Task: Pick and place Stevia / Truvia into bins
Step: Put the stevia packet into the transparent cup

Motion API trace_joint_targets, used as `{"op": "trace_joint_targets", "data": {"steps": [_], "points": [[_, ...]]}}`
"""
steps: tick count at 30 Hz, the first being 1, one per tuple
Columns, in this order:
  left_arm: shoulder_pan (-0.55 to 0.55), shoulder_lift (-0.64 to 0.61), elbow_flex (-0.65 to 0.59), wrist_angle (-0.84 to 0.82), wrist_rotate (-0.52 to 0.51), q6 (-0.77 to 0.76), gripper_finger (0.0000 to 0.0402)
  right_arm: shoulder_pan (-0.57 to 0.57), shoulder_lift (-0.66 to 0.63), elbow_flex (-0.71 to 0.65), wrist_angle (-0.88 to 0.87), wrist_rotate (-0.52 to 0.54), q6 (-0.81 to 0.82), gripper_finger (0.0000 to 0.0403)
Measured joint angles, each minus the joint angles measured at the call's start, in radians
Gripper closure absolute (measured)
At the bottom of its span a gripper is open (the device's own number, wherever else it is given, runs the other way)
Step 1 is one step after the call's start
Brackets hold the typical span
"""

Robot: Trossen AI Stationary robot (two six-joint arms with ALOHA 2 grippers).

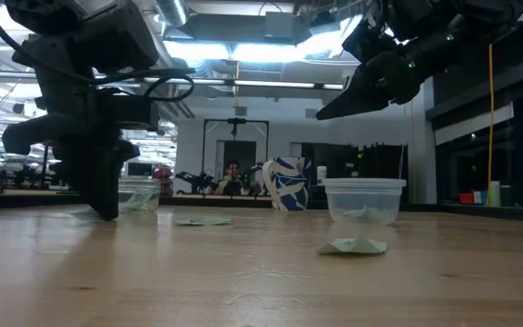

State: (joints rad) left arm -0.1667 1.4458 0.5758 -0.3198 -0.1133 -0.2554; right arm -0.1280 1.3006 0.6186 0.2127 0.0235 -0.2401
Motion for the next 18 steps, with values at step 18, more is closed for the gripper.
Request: {"op": "trace_joint_targets", "data": {"steps": [18], "points": [[-0.001,-0.213,-0.004,-0.003,-0.017,0.076,0.0400,0.000,0.000,0.000,-0.017,0.000,0.000,0.0380]]}}
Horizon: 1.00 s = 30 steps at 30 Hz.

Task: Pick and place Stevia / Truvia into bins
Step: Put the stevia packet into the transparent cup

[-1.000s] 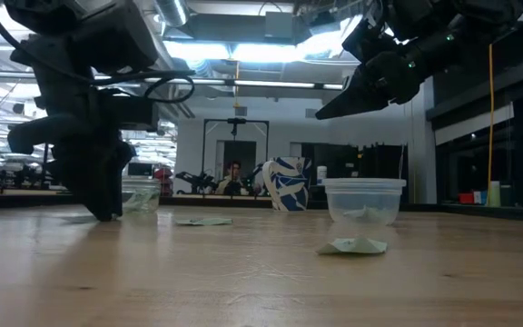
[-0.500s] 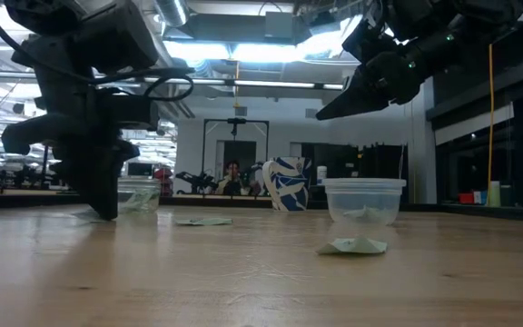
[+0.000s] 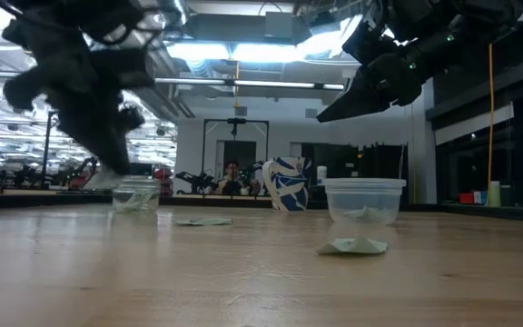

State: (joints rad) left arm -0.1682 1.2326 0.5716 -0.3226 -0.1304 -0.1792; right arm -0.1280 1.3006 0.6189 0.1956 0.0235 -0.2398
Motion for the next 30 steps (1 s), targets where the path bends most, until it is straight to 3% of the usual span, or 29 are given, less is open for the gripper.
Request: {"op": "trace_joint_targets", "data": {"steps": [12,18,24,30], "points": [[0.001,-0.336,-0.060,-0.029,-0.171,0.140,0.0400,0.000,0.000,0.000,-0.008,0.000,0.000,0.0380],[0.002,-0.476,-0.164,0.111,-0.227,0.197,0.0399,0.000,0.000,0.000,-0.008,0.000,0.000,0.0380],[0.002,-0.543,-0.244,0.241,-0.241,0.245,0.0399,0.000,0.000,0.000,-0.005,0.000,0.000,0.0380],[0.024,-0.548,-0.259,0.263,-0.370,0.246,0.0399,0.000,0.000,0.000,0.004,0.000,-0.001,0.0380]]}}
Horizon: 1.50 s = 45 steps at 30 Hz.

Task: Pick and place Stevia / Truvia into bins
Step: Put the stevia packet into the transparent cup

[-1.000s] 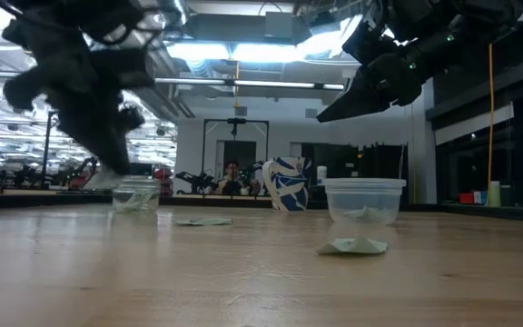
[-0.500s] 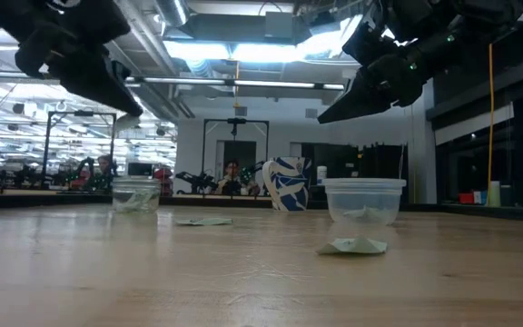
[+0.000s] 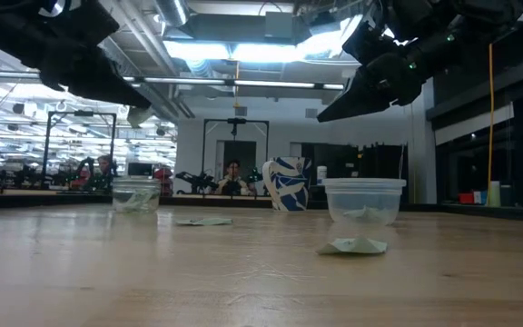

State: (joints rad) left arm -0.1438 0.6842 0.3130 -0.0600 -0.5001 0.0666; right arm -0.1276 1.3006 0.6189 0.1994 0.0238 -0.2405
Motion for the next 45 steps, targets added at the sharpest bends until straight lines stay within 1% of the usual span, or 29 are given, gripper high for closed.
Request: {"op": "trace_joint_targets", "data": {"steps": [3,7,12,15,18,27,30,34,39,45], "points": [[0.027,0.000,0.000,0.001,-0.040,0.000,0.0400,0.000,0.000,0.000,0.005,0.000,-0.001,0.0380],[0.069,0.001,0.000,0.000,-0.047,-0.001,0.0399,0.000,0.000,0.000,0.005,0.000,-0.002,0.0380],[0.120,0.001,0.000,-0.024,-0.099,0.000,0.0399,0.000,0.000,0.000,0.005,0.000,-0.004,0.0380],[0.141,0.003,0.000,-0.047,-0.082,0.005,0.0400,0.000,0.000,0.000,0.004,0.000,-0.005,0.0380],[0.148,0.020,0.000,-0.069,-0.077,0.043,0.0399,0.000,0.000,0.000,0.003,0.000,-0.014,0.0380],[0.147,0.148,0.000,-0.070,-0.076,0.077,0.0400,0.000,0.000,0.000,0.001,0.000,-0.026,0.0380],[0.147,0.197,0.000,-0.069,-0.090,0.077,0.0399,0.000,0.000,0.000,0.001,0.000,-0.026,0.0380],[0.147,0.251,0.000,-0.045,-0.096,0.078,0.0400,0.000,0.000,0.000,0.001,0.000,-0.026,0.0380],[0.147,0.300,0.000,-0.016,-0.118,0.114,0.0400,0.000,0.000,0.000,0.001,0.000,-0.026,0.0380],[0.147,0.354,0.000,-0.017,-0.099,0.138,0.0400,0.000,0.000,0.000,0.001,0.000,-0.026,0.0380]]}}
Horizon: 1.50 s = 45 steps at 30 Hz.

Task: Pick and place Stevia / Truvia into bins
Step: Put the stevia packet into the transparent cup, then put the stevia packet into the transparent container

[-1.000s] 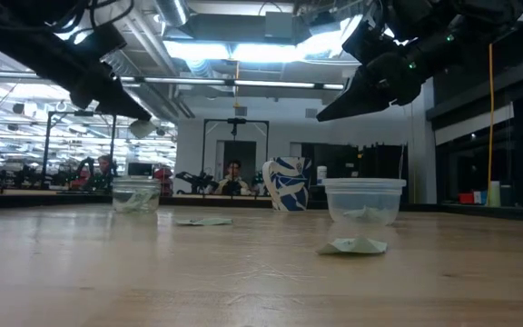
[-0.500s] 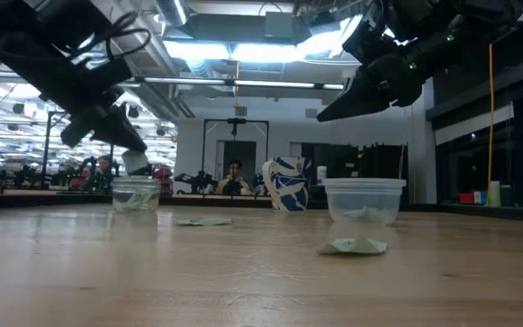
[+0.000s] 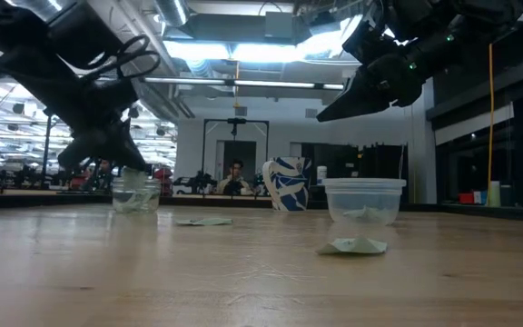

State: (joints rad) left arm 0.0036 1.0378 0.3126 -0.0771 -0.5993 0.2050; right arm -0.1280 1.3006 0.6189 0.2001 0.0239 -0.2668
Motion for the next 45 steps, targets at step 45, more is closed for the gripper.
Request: {"op": "trace_joint_targets", "data": {"steps": [45], "points": [[-0.092,-0.178,0.081,0.230,0.049,0.091,0.0368,0.000,0.000,0.000,0.000,0.000,0.001,0.0380]]}}
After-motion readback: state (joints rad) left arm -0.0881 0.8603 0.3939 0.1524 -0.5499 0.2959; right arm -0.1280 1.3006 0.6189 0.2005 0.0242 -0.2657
